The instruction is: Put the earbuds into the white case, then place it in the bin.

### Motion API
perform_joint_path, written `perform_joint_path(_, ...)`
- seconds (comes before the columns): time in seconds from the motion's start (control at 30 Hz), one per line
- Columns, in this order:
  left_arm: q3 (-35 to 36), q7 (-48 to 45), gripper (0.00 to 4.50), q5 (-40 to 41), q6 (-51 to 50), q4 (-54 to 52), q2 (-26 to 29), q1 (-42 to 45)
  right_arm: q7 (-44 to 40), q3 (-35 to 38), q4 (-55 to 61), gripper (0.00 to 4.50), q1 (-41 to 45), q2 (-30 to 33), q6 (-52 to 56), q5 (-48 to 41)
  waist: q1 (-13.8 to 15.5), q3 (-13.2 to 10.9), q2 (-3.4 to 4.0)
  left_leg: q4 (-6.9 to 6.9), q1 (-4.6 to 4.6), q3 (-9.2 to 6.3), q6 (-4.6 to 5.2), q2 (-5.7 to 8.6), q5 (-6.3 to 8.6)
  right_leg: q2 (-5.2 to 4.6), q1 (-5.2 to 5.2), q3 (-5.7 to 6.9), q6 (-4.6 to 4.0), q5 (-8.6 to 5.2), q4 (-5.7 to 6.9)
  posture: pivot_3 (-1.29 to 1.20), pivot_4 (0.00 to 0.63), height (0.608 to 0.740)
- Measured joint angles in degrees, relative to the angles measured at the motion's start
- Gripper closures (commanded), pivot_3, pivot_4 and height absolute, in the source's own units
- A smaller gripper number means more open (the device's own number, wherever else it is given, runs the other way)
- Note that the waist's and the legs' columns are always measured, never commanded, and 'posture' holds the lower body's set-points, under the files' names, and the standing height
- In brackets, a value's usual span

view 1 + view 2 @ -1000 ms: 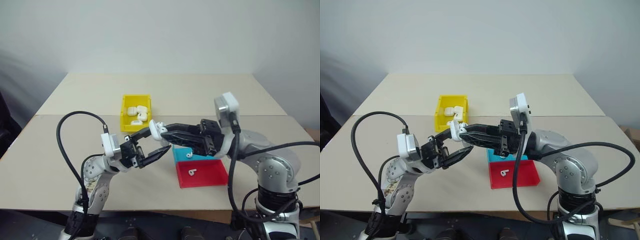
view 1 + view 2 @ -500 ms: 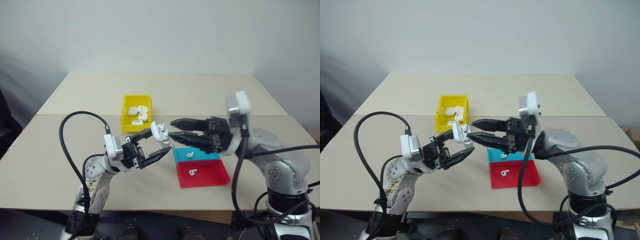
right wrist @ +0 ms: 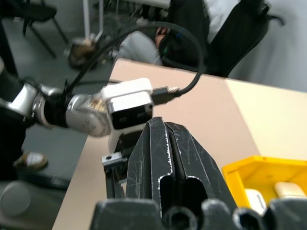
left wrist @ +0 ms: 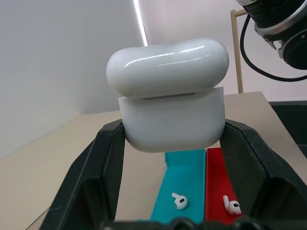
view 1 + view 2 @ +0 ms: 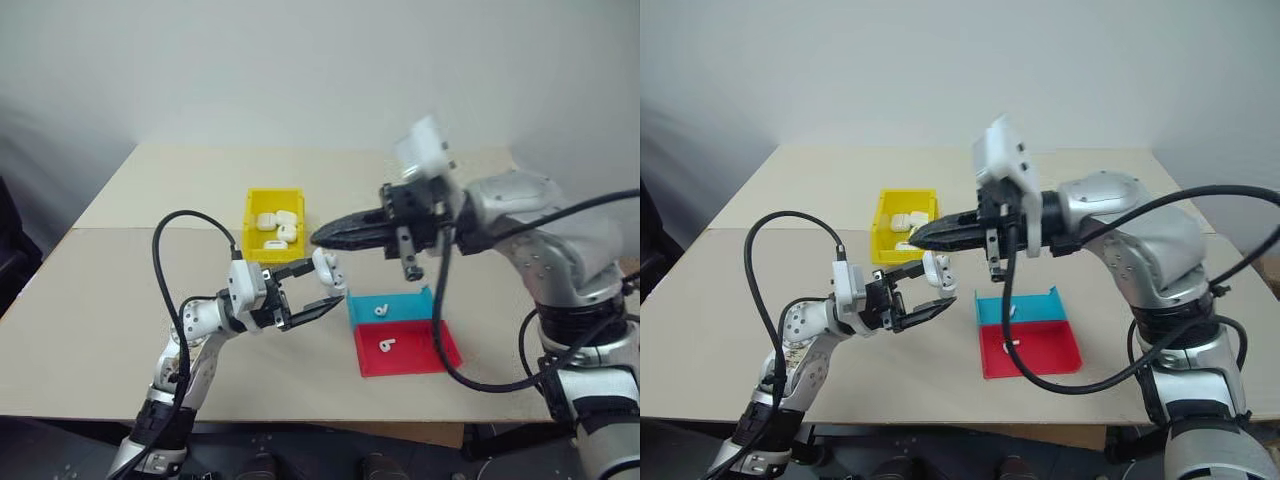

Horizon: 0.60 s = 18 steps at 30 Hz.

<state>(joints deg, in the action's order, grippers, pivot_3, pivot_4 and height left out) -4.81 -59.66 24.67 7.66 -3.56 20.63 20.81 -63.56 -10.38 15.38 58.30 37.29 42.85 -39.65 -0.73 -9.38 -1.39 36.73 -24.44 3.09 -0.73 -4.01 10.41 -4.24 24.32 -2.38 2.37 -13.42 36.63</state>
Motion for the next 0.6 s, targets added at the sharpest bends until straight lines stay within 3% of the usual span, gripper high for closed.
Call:
perform_joint_path(0.27,-0.4,-1.4,1.78,-0.3,2.3,0.9,-0.7,1.1,-2.8,-5.1,-1.2,4.44,1.7,-1.9,-4.2,7.2,0.0,0.0,0.00,0.00,0.00,0.00,0.00,0.00,0.00,0.00,0.00,0.01,0.01,0.00,0.02,0.00,0.150,0.740)
perform_joint_path(0.6,-0.3,-0.9,1.78,-0.5,2.4,0.0,-0.4,-1.8,-6.4,-7.3,-0.8,4.44,-1.2,0.6,-11.7,15.4,0.0,0.0,0.00,0.00,0.04,0.00,0.00,0.00,0.00,0.01,0.00,0.01,0.01,0.00,0.06,0.00,0.150,0.740)
